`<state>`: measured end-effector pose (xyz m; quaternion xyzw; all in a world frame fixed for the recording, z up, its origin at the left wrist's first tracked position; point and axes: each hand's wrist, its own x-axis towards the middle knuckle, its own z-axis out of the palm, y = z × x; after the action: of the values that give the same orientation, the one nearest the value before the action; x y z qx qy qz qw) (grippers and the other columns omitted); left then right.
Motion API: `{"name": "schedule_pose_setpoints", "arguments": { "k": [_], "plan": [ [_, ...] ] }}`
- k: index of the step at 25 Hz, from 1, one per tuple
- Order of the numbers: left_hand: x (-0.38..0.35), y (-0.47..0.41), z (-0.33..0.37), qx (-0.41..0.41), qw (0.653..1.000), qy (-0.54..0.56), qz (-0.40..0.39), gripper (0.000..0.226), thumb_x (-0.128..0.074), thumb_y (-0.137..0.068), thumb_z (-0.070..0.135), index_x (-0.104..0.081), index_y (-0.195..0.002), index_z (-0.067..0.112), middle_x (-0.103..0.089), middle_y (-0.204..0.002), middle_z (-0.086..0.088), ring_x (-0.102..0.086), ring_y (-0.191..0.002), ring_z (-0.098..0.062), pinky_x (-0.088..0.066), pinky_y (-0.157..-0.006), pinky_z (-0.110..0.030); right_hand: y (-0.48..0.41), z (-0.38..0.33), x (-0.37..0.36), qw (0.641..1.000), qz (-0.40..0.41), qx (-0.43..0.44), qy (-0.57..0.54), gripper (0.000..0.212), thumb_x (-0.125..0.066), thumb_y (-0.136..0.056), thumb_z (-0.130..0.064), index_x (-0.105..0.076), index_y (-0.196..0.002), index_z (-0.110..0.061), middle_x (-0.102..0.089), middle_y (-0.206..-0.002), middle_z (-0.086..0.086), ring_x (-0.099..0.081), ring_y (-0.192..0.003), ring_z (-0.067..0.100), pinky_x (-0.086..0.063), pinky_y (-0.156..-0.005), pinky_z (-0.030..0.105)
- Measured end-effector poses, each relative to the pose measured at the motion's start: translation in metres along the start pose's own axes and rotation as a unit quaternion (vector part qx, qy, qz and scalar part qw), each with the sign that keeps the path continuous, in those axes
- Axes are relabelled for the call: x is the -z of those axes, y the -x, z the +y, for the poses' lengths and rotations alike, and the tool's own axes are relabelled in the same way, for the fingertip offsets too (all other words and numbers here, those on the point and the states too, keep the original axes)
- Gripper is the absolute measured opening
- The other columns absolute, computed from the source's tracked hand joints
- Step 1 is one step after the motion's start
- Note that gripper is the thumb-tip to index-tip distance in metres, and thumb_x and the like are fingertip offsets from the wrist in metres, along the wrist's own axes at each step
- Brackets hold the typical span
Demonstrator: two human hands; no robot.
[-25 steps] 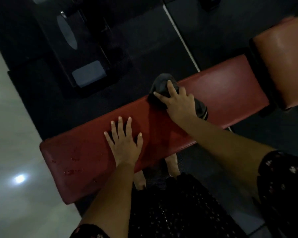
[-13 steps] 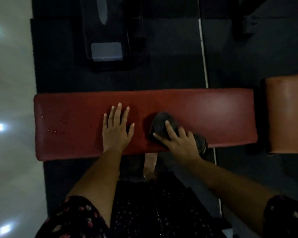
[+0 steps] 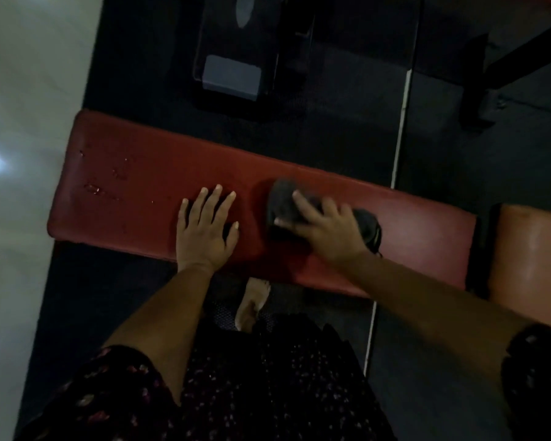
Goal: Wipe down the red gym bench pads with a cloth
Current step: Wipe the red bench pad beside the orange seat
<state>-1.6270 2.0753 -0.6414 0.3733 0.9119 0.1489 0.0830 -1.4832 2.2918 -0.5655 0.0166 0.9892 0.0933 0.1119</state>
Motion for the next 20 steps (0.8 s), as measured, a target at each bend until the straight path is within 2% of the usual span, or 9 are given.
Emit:
{"name": "schedule_pose_setpoints", "arguments": {
  "k": [1, 3, 5, 7, 10, 12, 15, 20],
  "plan": [
    [-0.001, 0.0, 0.0, 0.002, 1.0, 0.001, 0.007, 0.057, -0.037, -0.093, 0.045, -0.038, -0.147, 0.027, -0.038, -0.153, -0.004, -0.029, -0.143, -0.025, -0.016, -0.117, -0.051, -0.017, 0.016, 0.006, 0.999, -0.016, -0.049, 0.001, 0.064, -0.069, -0.082, -0.03, -0.043, -0.136, -0.055, -0.038, -0.151, 0.008, -0.049, -0.1, 0.038, -0.046, -0.072, 0.043],
    [-0.001, -0.001, 0.0, -0.007, 1.0, 0.014, 0.018, 0.054, -0.039, -0.093, 0.042, -0.041, -0.144, 0.026, -0.043, -0.15, -0.005, -0.032, -0.141, -0.025, -0.02, -0.115, -0.052, -0.047, 0.041, 0.016, 0.99, -0.081, -0.113, -0.016, 0.061, -0.051, -0.094, -0.027, -0.028, -0.141, -0.058, -0.022, -0.158, 0.007, -0.044, -0.112, 0.04, -0.043, -0.085, 0.048],
    [0.002, 0.002, -0.004, -0.014, 0.999, 0.034, 0.026, 0.051, -0.04, -0.094, 0.038, -0.04, -0.144, 0.024, -0.045, -0.149, -0.007, -0.033, -0.14, -0.025, -0.023, -0.115, -0.053, -0.071, 0.055, 0.026, 0.98, -0.128, -0.144, -0.05, 0.061, -0.04, -0.099, -0.023, -0.019, -0.144, -0.058, -0.01, -0.16, 0.005, -0.036, -0.12, 0.041, -0.039, -0.093, 0.051],
    [0.005, 0.012, -0.011, 0.025, 0.998, 0.037, 0.05, 0.053, -0.039, -0.096, 0.037, -0.036, -0.146, 0.022, -0.041, -0.151, -0.009, -0.029, -0.141, -0.026, -0.019, -0.117, -0.052, -0.082, 0.047, 0.031, 0.977, -0.148, -0.137, -0.065, 0.063, -0.041, -0.099, -0.021, -0.017, -0.145, -0.057, -0.007, -0.16, 0.006, -0.034, -0.122, 0.041, -0.04, -0.094, 0.052],
    [0.011, 0.032, -0.023, 0.204, 0.973, 0.063, 0.088, 0.063, -0.035, -0.096, 0.043, -0.028, -0.151, 0.014, -0.026, -0.158, -0.014, -0.019, -0.145, -0.031, 0.002, -0.119, -0.047, -0.061, 0.015, 0.026, 0.986, -0.131, -0.092, -0.051, 0.068, -0.048, -0.095, -0.022, -0.017, -0.146, -0.054, -0.009, -0.161, 0.011, -0.038, -0.118, 0.041, -0.043, -0.085, 0.048],
    [0.014, 0.041, -0.032, 0.274, 0.954, 0.094, 0.077, 0.071, -0.03, -0.094, 0.049, -0.023, -0.153, 0.011, -0.018, -0.16, -0.014, -0.012, -0.148, -0.031, 0.012, -0.117, -0.042, -0.031, -0.009, 0.016, 0.996, -0.074, -0.026, -0.044, 0.074, -0.061, -0.084, -0.021, -0.031, -0.144, -0.05, -0.024, -0.157, 0.015, -0.045, -0.109, 0.041, -0.046, -0.074, 0.046],
    [0.013, 0.048, -0.038, 0.253, 0.962, 0.089, 0.053, 0.071, -0.027, -0.096, 0.052, -0.021, -0.155, 0.012, -0.014, -0.162, -0.013, -0.006, -0.149, -0.029, 0.012, -0.117, -0.043, 0.016, -0.045, 0.002, 0.997, -0.007, 0.065, -0.051, 0.076, -0.07, -0.07, -0.024, -0.046, -0.139, -0.044, -0.033, -0.15, 0.014, -0.045, -0.102, 0.037, -0.046, -0.065, 0.043],
    [0.016, 0.051, -0.037, 0.256, 0.964, 0.062, 0.024, 0.067, -0.026, -0.1, 0.051, -0.016, -0.156, 0.015, -0.009, -0.163, -0.012, -0.002, -0.15, -0.029, 0.006, -0.119, -0.049, 0.049, -0.109, -0.007, 0.979, -0.013, 0.203, -0.025, 0.066, -0.067, -0.079, -0.034, -0.045, -0.141, -0.038, -0.027, -0.152, 0.01, -0.044, -0.105, 0.038, -0.046, -0.065, 0.041]
  ]
}}
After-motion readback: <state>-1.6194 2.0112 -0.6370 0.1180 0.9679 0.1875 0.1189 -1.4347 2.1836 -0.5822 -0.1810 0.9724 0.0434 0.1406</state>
